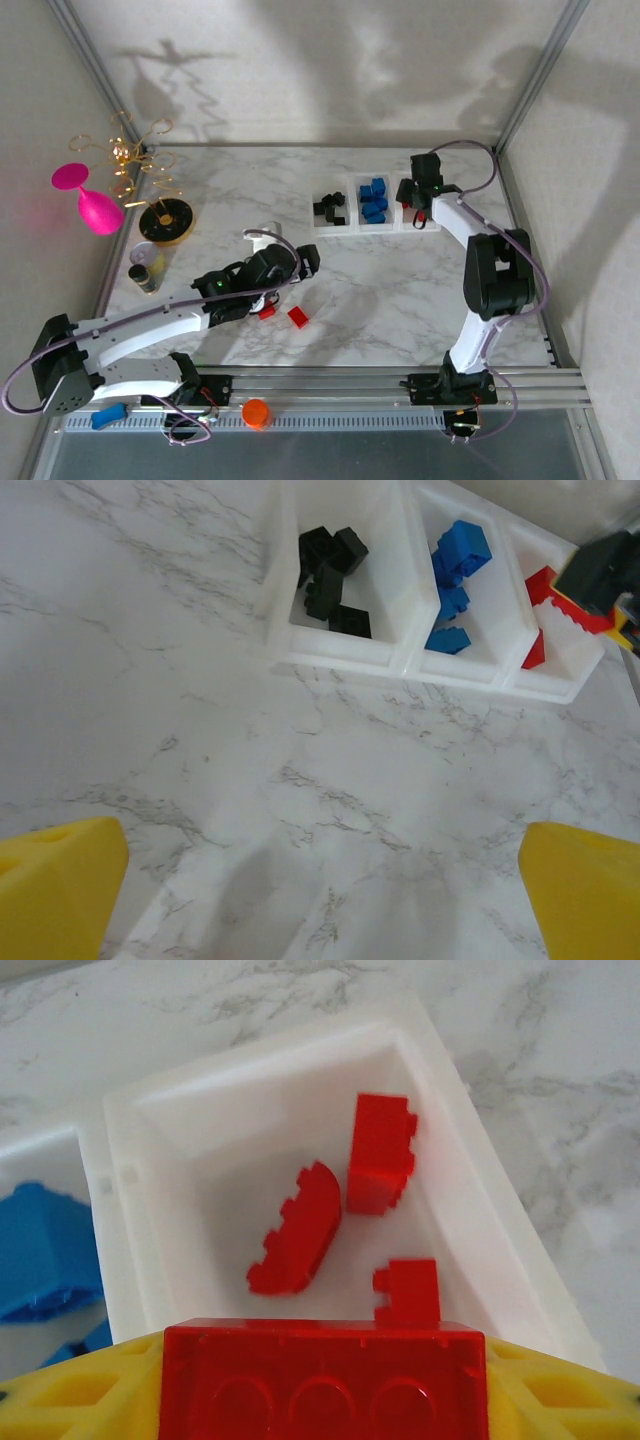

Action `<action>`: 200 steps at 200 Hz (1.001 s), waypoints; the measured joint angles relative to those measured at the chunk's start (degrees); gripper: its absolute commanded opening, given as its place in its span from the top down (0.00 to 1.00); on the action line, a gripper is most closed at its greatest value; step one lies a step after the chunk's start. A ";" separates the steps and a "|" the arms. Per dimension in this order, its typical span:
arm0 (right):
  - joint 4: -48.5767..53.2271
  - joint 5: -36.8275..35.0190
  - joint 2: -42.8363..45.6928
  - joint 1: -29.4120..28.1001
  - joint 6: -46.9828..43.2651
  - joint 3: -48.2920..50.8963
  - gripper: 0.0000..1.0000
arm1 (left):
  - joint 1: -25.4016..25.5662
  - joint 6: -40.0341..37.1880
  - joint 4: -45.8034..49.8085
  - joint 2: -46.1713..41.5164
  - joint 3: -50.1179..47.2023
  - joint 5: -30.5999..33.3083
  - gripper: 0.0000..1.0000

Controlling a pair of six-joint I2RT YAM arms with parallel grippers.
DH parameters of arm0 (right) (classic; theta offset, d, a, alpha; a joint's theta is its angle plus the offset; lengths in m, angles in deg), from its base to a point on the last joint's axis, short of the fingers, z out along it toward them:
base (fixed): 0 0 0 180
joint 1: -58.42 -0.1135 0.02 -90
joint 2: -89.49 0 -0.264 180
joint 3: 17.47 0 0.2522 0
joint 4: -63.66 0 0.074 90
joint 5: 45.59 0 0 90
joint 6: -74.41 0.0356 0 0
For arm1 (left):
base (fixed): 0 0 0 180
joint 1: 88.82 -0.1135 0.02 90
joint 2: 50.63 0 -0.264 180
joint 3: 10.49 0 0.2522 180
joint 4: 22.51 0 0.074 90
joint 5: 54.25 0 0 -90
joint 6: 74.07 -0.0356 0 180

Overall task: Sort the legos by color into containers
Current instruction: Place the lego in the container, then pick up the lego from the bottom-center of the table.

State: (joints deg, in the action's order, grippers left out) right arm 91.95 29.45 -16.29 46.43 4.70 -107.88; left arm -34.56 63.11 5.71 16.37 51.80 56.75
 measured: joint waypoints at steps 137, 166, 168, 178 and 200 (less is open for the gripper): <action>3.32 -3.02 -9.86 2.10 -0.04 -12.66 0.29 | 0.00 0.17 -4.04 2.16 0.11 -1.77 0.00; 3.41 -3.02 -9.51 1.99 -0.20 -12.66 0.22 | 0.00 0.17 -4.04 2.16 0.11 -1.77 0.00; 3.43 -3.04 -9.49 1.97 -0.26 -12.66 0.22 | 0.00 0.17 -4.04 2.16 0.11 -1.77 0.00; 3.78 -3.06 -8.94 1.92 -0.33 -12.66 0.21 | 0.00 0.17 -4.04 2.14 0.11 -1.77 0.00; 4.66 -3.04 -7.02 1.53 -0.57 -12.63 0.19 | 0.00 0.17 -4.02 2.08 0.11 -1.77 0.00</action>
State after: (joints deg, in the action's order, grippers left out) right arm 96.60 26.41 -23.30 47.96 4.13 -120.51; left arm -34.56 63.29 1.68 18.45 51.91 54.98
